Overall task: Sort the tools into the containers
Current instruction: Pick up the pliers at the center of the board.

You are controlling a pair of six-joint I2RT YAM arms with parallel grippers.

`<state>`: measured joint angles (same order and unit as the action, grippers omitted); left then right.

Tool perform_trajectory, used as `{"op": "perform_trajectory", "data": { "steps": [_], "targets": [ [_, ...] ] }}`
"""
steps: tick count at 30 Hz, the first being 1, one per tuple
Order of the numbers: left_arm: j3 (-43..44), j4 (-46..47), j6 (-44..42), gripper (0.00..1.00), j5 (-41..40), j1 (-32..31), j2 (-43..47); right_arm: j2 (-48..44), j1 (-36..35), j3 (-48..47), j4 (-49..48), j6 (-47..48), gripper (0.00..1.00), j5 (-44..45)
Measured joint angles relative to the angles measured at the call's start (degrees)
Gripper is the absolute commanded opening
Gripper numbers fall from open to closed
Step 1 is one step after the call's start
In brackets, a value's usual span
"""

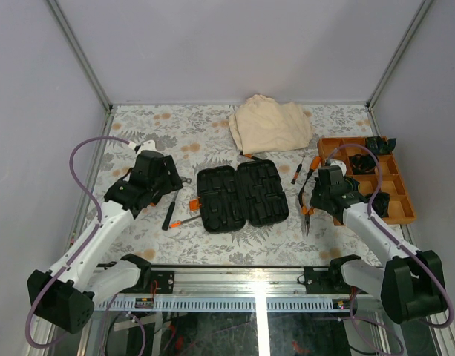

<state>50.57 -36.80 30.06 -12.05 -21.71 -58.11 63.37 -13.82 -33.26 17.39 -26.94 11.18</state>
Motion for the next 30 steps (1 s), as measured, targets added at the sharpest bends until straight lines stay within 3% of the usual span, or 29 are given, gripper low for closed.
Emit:
{"op": "perform_trajectory", "data": {
  "steps": [14,22,30],
  "targets": [
    [-0.4,1.6,-0.9,0.70,5.0,0.0,0.7,-5.4,-0.8,0.0,-2.2,4.7,0.00,-9.7],
    [-0.7,3.0,-1.5,0.70,8.2,0.0,0.7,-5.4,-9.9,-1.9,-2.3,5.4,0.00,-9.1],
    [-0.9,4.2,-1.8,0.65,11.8,0.0,0.7,-5.5,-14.3,-4.1,-2.9,5.4,0.00,-9.1]
  ]
}}
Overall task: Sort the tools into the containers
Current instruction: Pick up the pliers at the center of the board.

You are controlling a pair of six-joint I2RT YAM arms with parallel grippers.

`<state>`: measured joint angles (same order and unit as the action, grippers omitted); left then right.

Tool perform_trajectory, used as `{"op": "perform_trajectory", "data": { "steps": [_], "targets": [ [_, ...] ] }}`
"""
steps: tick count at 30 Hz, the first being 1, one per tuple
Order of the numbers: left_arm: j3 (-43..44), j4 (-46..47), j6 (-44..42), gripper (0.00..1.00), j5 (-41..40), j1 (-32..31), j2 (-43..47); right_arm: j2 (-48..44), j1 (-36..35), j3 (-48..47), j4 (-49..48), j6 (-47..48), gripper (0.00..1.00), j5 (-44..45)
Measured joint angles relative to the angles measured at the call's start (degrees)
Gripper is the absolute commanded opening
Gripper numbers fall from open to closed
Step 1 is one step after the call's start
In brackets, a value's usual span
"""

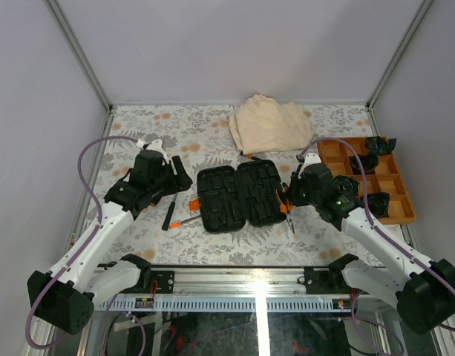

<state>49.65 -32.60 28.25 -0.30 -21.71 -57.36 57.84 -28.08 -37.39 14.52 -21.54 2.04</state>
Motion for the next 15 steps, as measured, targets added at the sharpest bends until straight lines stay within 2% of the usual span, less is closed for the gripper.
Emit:
{"op": "perform_trajectory", "data": {
  "steps": [8,15],
  "targets": [
    [0.0,0.9,-0.5,0.65,2.0,-1.1,0.0,1.2,-5.2,-2.8,0.3,0.6,0.00,-0.1],
    [-0.1,1.1,0.2,0.65,1.8,-5.5,0.1,3.6,-11.3,-5.0,-0.3,0.5,0.00,0.4]
  ]
}}
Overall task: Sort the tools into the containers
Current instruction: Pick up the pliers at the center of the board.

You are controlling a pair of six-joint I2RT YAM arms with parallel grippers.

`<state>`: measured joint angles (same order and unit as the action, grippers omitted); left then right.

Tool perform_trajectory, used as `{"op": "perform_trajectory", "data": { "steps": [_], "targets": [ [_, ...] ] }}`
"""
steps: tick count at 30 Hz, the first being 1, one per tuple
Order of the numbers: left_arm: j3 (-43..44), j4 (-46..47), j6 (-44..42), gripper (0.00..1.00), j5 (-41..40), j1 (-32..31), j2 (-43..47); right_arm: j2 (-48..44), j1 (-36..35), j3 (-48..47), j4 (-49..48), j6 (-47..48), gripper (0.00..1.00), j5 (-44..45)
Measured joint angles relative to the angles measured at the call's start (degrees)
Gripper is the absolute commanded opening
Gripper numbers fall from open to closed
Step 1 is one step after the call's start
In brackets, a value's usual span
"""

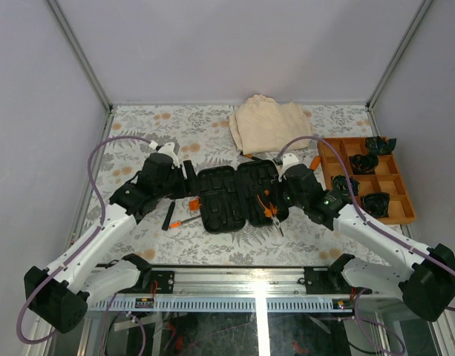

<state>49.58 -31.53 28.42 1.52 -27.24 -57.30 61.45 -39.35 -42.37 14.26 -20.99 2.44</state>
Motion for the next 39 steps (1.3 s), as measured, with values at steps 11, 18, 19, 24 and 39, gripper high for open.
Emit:
{"op": "perform_trajectory", "data": {
  "steps": [11,18,19,24,39],
  "targets": [
    [-0.3,7.9,4.2,0.65,1.7,-11.0,-0.7,2.2,-5.8,-1.7,-1.8,0.1,0.00,0.8],
    [-1.9,12.8,6.3,0.65,5.0,-13.9,-2.7,3.8,-10.5,-2.5,-3.8,0.8,0.00,2.3],
    [-1.9,13.4,6.7,0.65,5.2,-14.3,-3.0,4.0,-11.4,-2.6,-4.3,1.0,0.00,2.8],
    [-2.6,16.2,8.3,0.63,6.1,-16.7,-4.7,4.5,-14.3,-2.8,-6.6,1.2,0.00,5.0],
    [-3.1,18.6,11.1,0.36,6.1,-20.2,-7.2,5.0,-16.5,-3.3,-11.9,1.3,0.00,10.0]
  ]
}}
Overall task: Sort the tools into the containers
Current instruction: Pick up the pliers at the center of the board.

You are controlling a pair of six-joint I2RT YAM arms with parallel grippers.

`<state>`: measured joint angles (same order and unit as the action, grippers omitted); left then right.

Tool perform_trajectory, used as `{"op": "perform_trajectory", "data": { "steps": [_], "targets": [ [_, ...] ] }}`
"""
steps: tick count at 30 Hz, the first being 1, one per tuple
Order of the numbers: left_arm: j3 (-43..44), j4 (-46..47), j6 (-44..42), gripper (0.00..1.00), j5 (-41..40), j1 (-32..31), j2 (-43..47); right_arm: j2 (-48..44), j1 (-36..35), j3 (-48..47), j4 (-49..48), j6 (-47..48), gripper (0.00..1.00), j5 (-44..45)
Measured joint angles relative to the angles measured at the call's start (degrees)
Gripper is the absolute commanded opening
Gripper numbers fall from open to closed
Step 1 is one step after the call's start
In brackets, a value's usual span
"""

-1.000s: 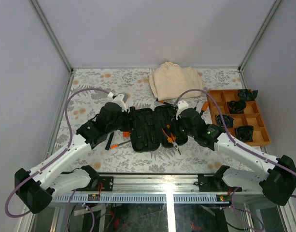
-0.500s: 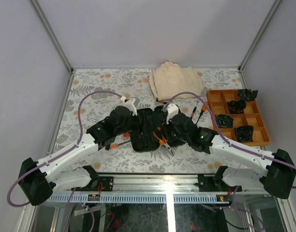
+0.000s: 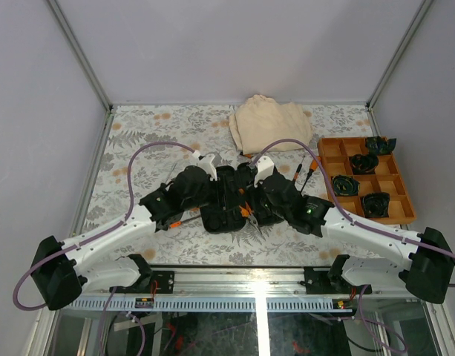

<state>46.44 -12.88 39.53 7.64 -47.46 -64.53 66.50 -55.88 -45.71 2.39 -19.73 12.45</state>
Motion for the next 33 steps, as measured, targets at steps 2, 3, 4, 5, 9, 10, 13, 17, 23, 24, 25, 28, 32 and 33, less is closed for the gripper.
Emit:
{"op": "perform_trajectory", "data": {
  "steps": [2,3,4,5,9,10,13,17,23,24,25,28,32,33],
  "targets": [
    [-0.2,0.8,0.4,0.32,0.0,-0.2,0.0,0.0,0.0,0.0,-0.2,-0.1,0.00,0.1],
    [-0.3,1.0,0.6,0.31,0.0,-0.2,0.0,0.0,0.0,0.0,-0.2,-0.1,0.00,0.1],
    [-0.4,1.1,0.7,0.29,0.0,-0.2,0.0,0.0,0.0,0.0,-0.2,-0.1,0.00,0.1],
    [-0.6,1.1,0.7,0.28,-0.1,-0.2,0.0,0.0,0.0,0.0,-0.2,-0.1,0.00,0.0],
    [-0.6,1.4,1.4,0.19,-0.5,-0.2,0.1,-0.2,0.0,0.1,-0.4,0.1,0.00,-0.2],
    [-0.6,1.4,1.5,0.16,-0.5,-0.2,0.2,-0.3,0.1,0.2,-0.5,0.1,0.00,-0.4],
    [-0.6,1.4,1.6,0.04,-0.6,-0.2,0.6,-0.6,0.2,0.5,-1.2,0.3,0.00,-1.1],
    [-0.6,1.4,1.6,0.00,-1.0,-0.2,1.0,-0.7,0.2,0.6,-1.7,0.3,0.06,-1.1],
    [-0.6,1.8,1.8,0.00,-1.3,-0.3,1.8,-2.3,0.2,0.9,-1.6,0.3,0.29,-1.1],
    [-0.6,2.0,1.8,0.00,-1.4,-0.5,2.0,-3.0,0.2,1.1,-1.7,0.4,0.32,-1.1],
    [-0.6,2.0,1.8,0.00,-1.4,-0.5,2.1,-3.4,0.2,1.3,-1.7,0.3,0.35,-1.1],
    [-0.7,2.0,1.8,0.00,-1.6,-0.7,2.1,-5.4,0.1,1.9,-3.0,0.2,0.44,-1.6],
    [-1.2,2.0,1.8,0.00,-2.3,-0.7,2.1,-8.4,0.0,2.5,-4.6,0.0,0.54,-1.8],
    [-1.3,2.0,1.8,0.00,-2.4,-0.7,2.1,-9.0,0.0,2.6,-4.8,0.0,0.55,-2.1]
  ]
}}
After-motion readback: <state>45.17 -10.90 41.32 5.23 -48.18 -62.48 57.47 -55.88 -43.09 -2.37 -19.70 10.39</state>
